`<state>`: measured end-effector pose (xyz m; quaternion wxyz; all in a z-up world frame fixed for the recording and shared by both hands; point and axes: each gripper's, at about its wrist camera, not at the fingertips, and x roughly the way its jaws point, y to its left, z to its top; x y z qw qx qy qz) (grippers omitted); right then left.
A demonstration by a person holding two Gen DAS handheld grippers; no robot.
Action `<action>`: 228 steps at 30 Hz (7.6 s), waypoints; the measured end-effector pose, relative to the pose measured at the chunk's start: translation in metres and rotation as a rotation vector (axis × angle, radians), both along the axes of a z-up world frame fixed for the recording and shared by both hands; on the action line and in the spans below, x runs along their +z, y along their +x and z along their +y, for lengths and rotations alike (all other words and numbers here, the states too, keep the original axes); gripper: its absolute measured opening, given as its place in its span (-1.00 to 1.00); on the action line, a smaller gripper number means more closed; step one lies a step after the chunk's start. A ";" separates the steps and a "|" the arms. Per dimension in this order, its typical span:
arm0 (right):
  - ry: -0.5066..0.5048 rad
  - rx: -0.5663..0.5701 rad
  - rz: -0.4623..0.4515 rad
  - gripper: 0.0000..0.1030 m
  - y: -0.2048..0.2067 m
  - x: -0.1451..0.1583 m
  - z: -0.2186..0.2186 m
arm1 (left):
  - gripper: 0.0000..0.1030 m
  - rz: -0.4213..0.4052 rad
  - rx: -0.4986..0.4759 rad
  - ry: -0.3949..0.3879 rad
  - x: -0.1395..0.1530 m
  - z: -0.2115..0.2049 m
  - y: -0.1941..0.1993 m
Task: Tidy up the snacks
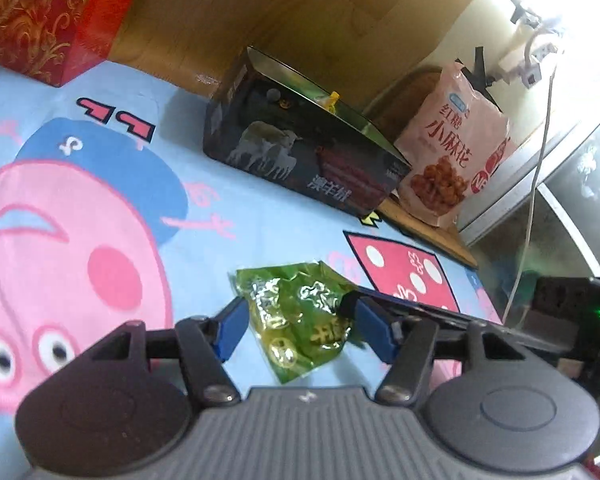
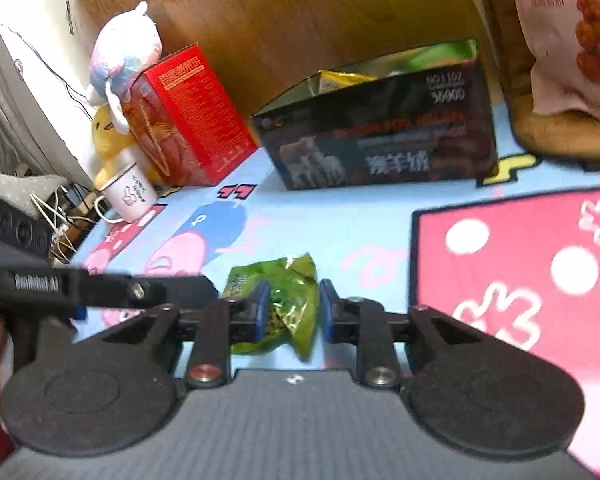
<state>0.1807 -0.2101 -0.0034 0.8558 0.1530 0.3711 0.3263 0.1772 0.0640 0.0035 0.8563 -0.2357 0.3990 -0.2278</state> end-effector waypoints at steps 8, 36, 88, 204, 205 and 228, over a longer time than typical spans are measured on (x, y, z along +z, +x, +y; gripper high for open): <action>0.035 0.003 0.022 -0.52 -0.054 0.001 -0.007 | 0.16 0.000 -0.040 -0.037 0.002 0.002 -0.058; 0.313 0.191 0.188 -0.55 -0.132 -0.019 -0.020 | 0.36 0.043 -0.089 -0.234 -0.007 0.031 -0.153; -0.013 -0.151 -0.334 -0.12 0.070 0.051 0.011 | 0.04 -0.340 0.118 0.222 0.074 -0.009 0.072; 0.076 -0.431 -0.305 0.68 -0.136 0.011 -0.034 | 1.00 -0.379 0.307 0.626 0.004 -0.070 -0.104; 0.076 -0.434 -0.304 0.68 -0.137 0.012 -0.034 | 1.00 -0.379 0.305 0.625 0.004 -0.070 -0.103; 0.087 -0.444 -0.295 0.72 -0.136 0.010 -0.032 | 1.00 -0.359 0.354 0.627 0.003 -0.066 -0.102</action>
